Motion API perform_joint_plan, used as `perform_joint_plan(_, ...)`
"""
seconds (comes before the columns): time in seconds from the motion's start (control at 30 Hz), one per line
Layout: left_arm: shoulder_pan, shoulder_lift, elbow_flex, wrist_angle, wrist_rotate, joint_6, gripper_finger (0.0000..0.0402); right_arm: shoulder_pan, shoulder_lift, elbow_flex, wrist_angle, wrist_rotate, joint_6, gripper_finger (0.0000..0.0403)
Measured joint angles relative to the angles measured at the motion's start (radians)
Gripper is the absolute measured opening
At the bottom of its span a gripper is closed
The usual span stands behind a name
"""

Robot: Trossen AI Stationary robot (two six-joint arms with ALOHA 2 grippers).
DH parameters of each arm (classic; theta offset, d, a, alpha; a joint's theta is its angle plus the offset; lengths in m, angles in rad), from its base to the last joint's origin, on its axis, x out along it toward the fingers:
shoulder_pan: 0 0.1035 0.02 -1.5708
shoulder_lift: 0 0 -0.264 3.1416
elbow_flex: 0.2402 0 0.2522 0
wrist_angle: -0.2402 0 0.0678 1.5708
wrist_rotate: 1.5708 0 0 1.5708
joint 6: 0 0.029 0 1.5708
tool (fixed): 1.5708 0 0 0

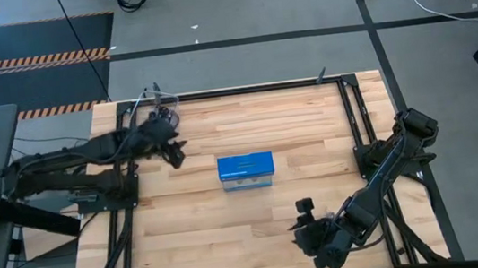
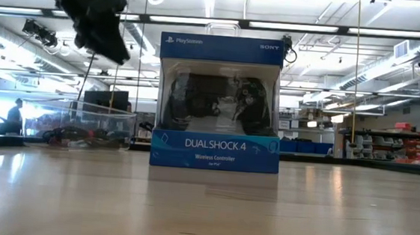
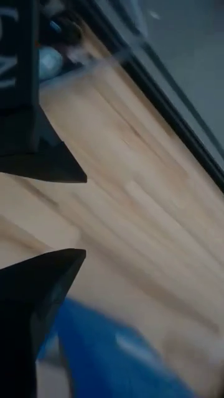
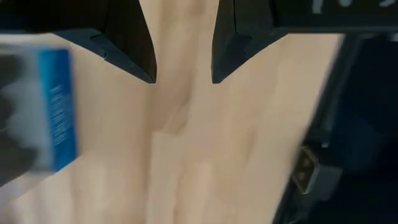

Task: Pick and place USB-C Cables
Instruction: Put the white charger cable into the transparent bin

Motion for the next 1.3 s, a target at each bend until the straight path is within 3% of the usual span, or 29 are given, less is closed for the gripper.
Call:
perform_joint_plan(0.17, -0.179, -0.004, 0.0, 0.125, -0.096, 0.022, 0.0176, 0.002, 0.0, 0.0, -0.016, -0.107, 0.157, 0.016)
perform_joint_plan(0.43, -0.455, -0.003, -0.014, 0.281, -0.23, 0.029, 0.0167, -0.003, 0.0, 0.0, -0.241, -0.284, 0.746, 0.016)
perform_joint_plan(0.6, -0.569, -0.002, -0.079, 0.356, -0.281, 0.003, 0.0167, 0.001, 0.0, -0.047, -0.296, -0.426, 0.929, 0.016)
perform_joint_plan(0.83, -0.634, -0.002, -0.154, 0.44, -0.387, 0.013, 0.0167, 0.0, 0.0, -0.166, -0.185, -0.631, 1.155, 0.016)
perform_joint_plan(1.3, -0.66, -0.003, -0.154, 0.486, -0.374, 0.108, 0.0167, -0.007, 0.0, -0.363, 0.055, -0.631, 1.37, 0.016)
